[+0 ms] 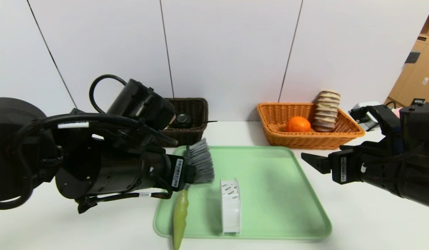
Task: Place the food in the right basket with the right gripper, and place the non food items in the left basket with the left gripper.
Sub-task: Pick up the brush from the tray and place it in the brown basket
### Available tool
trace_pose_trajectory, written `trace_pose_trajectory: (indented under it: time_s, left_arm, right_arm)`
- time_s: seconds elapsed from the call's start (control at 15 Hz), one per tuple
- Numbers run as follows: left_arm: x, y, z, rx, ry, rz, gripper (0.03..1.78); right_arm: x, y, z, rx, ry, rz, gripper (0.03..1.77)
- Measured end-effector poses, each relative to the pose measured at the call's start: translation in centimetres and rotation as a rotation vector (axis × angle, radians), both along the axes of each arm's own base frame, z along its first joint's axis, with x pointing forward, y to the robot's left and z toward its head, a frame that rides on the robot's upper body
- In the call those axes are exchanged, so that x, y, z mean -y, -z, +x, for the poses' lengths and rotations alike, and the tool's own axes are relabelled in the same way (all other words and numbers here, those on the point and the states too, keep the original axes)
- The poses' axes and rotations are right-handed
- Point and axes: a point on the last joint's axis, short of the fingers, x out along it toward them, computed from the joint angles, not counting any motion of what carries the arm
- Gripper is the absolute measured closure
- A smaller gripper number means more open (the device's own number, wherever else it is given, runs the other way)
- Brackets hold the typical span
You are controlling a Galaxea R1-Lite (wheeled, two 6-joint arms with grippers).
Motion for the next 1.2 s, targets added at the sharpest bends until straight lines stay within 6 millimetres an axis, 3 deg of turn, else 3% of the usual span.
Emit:
trace_pose_trajectory:
  time_s: [0.33, 0.73, 1.2]
  left_arm:
    - [1.4, 3.2, 1.5, -0.048, -0.123, 0.061, 0.12]
    - [2.9, 5.3, 2.9, -0.064, -0.149, 0.045, 0.12]
    - [2.9, 7.8, 2.8, -0.091, -0.140, 0.098, 0.12]
  right_arm:
    - [-0.1, 0.0, 0.1, 0.000, -0.002, -0.005, 0.11]
    - [-0.1, 0.1, 0.3, -0.005, -0.002, -0.009, 0.10]
    - [-0.2, 0.1, 0.5, 0.006, -0.002, -0.005, 0.10]
